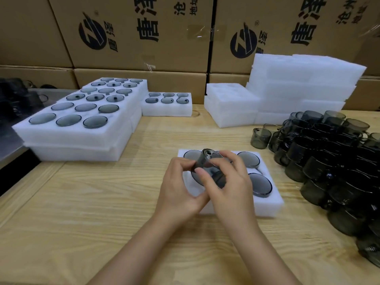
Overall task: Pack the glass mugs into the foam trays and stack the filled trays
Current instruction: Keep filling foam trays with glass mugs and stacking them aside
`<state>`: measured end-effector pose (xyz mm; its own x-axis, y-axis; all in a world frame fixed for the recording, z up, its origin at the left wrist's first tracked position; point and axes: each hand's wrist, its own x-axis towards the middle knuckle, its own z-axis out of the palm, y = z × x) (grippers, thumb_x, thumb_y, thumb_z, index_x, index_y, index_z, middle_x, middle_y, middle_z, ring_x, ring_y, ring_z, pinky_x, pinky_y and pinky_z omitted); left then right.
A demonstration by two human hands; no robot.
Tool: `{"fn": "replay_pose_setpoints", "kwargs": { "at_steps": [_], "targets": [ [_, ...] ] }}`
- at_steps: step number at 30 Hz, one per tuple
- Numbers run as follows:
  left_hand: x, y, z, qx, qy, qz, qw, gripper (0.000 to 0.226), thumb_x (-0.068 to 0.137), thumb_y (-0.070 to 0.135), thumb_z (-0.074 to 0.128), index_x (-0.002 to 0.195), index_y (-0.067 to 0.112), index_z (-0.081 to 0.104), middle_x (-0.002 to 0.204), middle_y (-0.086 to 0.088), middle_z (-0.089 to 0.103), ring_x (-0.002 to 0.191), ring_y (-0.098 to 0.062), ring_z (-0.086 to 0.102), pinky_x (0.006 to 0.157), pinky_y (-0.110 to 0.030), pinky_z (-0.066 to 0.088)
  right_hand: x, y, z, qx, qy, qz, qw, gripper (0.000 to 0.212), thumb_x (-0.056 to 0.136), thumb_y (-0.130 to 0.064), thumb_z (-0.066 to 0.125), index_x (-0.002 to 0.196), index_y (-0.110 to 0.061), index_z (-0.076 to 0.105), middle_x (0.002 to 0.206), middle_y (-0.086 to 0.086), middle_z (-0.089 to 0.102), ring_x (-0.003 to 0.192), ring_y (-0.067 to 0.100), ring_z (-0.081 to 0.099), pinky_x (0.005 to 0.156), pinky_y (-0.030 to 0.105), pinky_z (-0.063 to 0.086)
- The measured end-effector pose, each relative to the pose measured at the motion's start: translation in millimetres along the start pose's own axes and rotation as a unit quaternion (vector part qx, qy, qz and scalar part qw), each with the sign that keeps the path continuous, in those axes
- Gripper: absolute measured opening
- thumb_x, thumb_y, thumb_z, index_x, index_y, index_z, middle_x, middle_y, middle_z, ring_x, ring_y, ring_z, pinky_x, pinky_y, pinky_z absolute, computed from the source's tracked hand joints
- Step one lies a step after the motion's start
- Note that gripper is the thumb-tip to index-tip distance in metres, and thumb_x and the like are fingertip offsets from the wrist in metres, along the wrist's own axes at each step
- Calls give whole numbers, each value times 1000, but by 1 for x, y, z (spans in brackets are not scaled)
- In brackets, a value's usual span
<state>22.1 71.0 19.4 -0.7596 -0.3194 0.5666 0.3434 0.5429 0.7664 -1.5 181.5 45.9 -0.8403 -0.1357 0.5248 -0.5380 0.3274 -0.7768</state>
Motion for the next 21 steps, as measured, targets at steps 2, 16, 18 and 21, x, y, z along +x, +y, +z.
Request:
{"fn": "replay_pose_setpoints", "kwargs": {
  "at_steps": [2, 16, 18, 21],
  "targets": [
    [0, -2, -2, -8, -13, -6, 1000, 50, 59, 47, 69, 101, 38, 42, 105, 15, 54, 101, 6, 52, 84, -6, 37, 1, 1, 0, 17, -7, 7, 1000, 19, 77, -29, 74, 82, -37, 58, 117, -15, 50, 105, -6, 49, 79, 0, 33],
    [23, -33, -13, -336, -21, -184, 924, 33, 94, 34, 49, 119, 17, 61, 129, -2, 61, 123, -10, 54, 103, -32, 42, 6, 5, -6, 51, -173, -19, 983, 34, 81, -15, 71, 105, -35, 59, 126, -33, 46, 117, -8, 45, 95, 12, 37],
    [23, -33, -12, -327, -22, -171, 929, 31, 93, 31, 49, 114, 16, 66, 124, 1, 65, 119, -9, 56, 96, -25, 45, 6, 4, -1, 18, -175, -45, 983, 36, 81, -15, 71, 113, -25, 61, 130, -25, 47, 121, -13, 38, 98, 7, 31],
    [23, -35, -12, -323, -29, -165, 931, 24, 89, 27, 58, 108, 17, 69, 119, 6, 68, 116, -6, 58, 91, -18, 46, 6, 3, 6, -40, -173, -56, 983, 41, 83, -21, 69, 123, -21, 58, 135, -13, 46, 120, -14, 34, 97, -1, 22]
  ]
}}
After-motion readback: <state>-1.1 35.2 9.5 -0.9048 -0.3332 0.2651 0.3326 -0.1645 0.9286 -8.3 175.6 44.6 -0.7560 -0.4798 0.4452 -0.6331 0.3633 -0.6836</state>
